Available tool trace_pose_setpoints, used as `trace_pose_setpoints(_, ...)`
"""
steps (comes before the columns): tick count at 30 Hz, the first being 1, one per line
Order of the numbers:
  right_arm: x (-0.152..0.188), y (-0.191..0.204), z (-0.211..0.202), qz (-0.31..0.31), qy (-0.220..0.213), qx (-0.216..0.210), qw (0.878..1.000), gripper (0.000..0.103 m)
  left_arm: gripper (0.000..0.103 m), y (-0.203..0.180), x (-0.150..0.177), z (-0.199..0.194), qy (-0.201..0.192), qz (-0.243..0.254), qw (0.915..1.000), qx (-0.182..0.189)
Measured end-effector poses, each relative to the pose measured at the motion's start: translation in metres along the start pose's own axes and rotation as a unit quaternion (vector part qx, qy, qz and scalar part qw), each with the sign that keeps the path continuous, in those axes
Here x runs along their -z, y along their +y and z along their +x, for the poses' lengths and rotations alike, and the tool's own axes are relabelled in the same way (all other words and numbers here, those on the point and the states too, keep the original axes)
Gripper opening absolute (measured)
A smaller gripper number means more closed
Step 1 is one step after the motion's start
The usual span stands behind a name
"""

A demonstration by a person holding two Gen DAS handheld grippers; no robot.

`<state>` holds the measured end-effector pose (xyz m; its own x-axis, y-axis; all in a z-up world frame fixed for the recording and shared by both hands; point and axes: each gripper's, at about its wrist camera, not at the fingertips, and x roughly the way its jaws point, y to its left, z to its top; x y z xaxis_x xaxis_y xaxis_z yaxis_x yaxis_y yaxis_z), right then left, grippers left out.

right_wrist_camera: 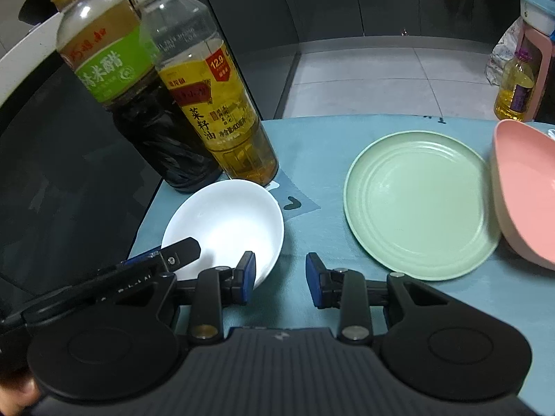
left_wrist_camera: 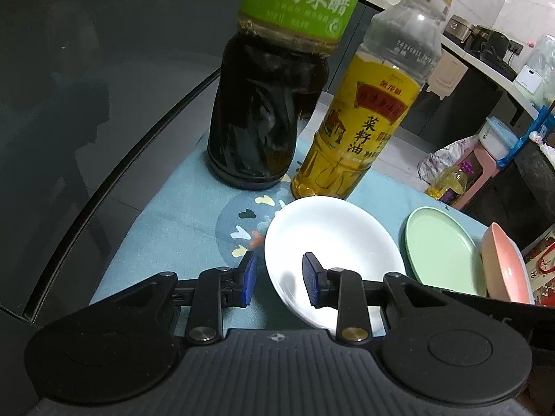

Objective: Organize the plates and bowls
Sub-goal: 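Reach to the small white bowl by the bottles and grip its rim, then lift the small white bowl and carry it toward the nested bowls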

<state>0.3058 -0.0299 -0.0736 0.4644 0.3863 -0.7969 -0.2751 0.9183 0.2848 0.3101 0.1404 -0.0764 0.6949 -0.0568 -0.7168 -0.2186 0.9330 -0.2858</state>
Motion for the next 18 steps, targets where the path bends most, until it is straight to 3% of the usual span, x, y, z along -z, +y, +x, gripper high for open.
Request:
trace_pose_setpoints(4, 0.000, 0.001, 0.008, -0.009, 0.005, 0.004, 1.000, 0.030, 0.025, -0.001, 0.003, 0.009, 0.019, 0.013, 0.9997, -0.005)
trace_pose_setpoints(6, 0.000, 0.000, 0.013, -0.009, 0.009, 0.007, 1.000, 0.030, 0.015, -0.002, 0.005, 0.013, 0.027, 0.020, 0.9994, 0.004)
trace_pose_setpoints(9, 0.000, 0.001, 0.017, -0.016, 0.021, -0.008, 1.000, 0.009, 0.013, -0.005, 0.010, 0.008, 0.013, 0.041, 0.9991, 0.007)
trace_pose_setpoints(18, 0.012, 0.007, -0.027, -0.041, 0.006, 0.007, 0.999, 0.009, 0.014, -0.021, 0.026, -0.036, 0.006, 0.055, 0.9982, 0.021)
